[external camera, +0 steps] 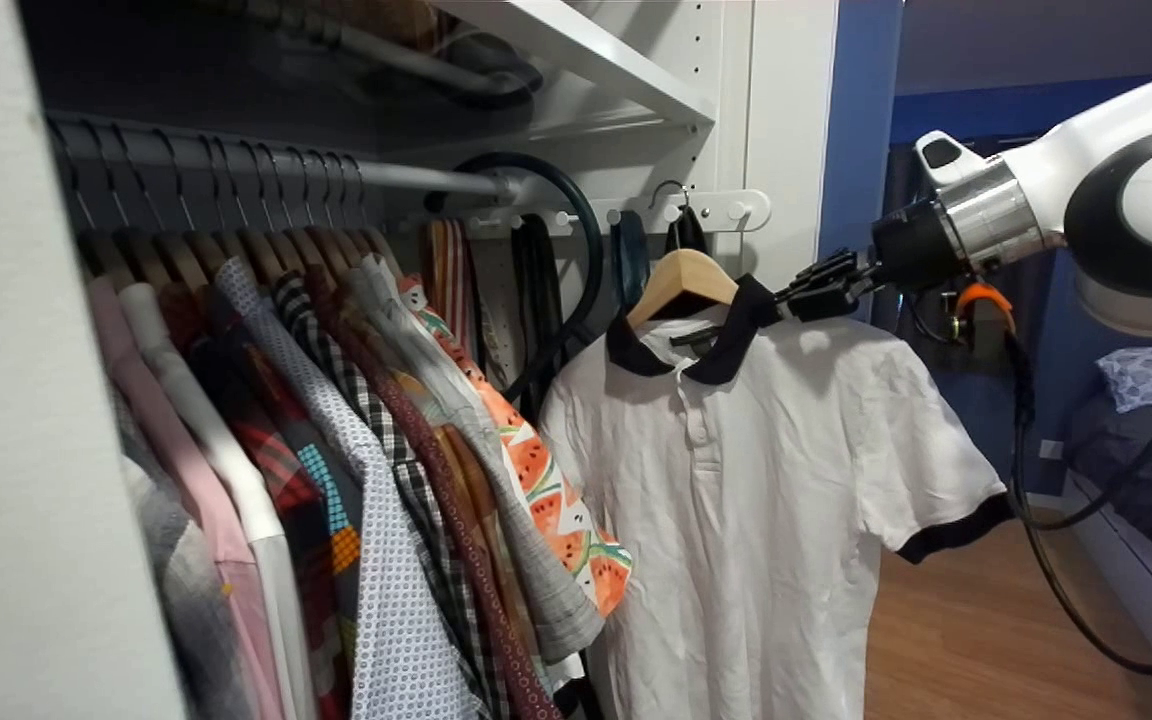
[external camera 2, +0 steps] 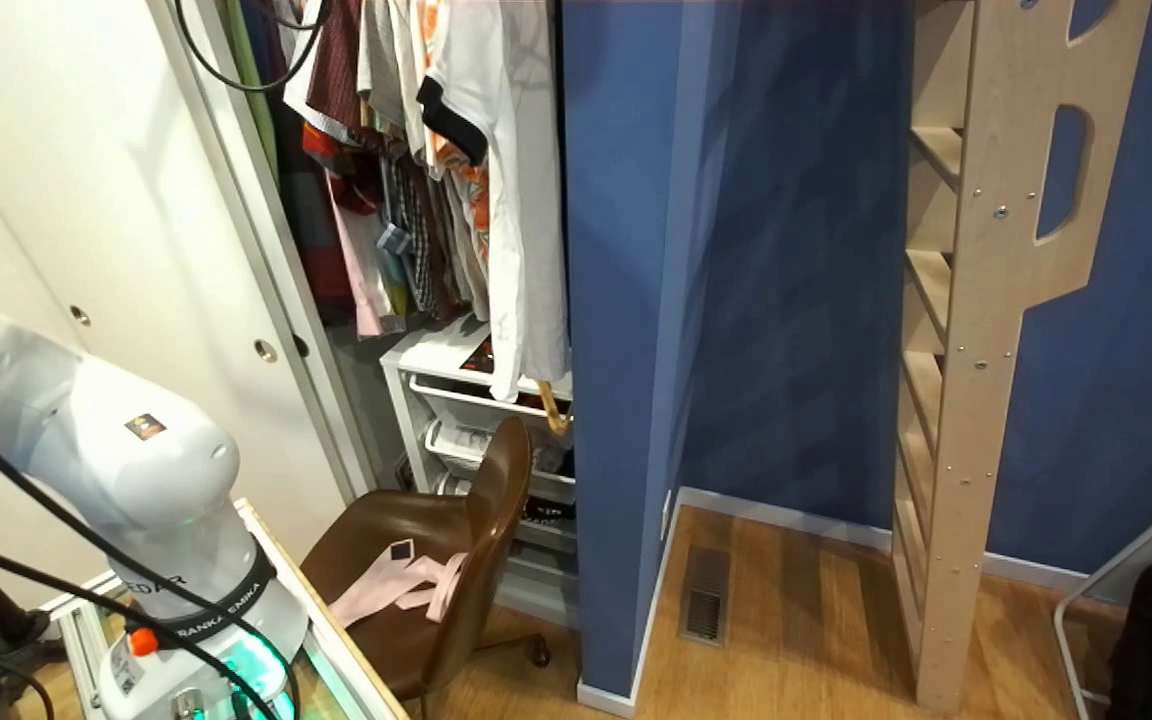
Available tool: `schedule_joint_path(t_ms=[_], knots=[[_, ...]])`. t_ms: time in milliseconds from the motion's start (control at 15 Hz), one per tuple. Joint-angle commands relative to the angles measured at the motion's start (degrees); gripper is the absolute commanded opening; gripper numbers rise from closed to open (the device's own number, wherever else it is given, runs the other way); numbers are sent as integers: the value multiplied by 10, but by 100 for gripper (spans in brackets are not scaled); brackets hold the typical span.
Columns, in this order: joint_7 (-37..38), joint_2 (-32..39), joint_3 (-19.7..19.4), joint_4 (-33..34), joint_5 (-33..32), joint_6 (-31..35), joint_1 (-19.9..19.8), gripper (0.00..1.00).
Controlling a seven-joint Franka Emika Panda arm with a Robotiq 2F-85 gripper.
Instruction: Move the white shirt on the hanger to the right pin
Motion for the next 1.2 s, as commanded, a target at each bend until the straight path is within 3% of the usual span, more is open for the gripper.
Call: schedule_joint_path(t_ms=[0, 667, 1133], knots=[[-33, -24, -12, -4, 21, -2, 15, 6], [-40, -76, -11, -32, 17, -73, 11, 6], [-35, -102, -27, -42, 26, -70, 13, 6]])
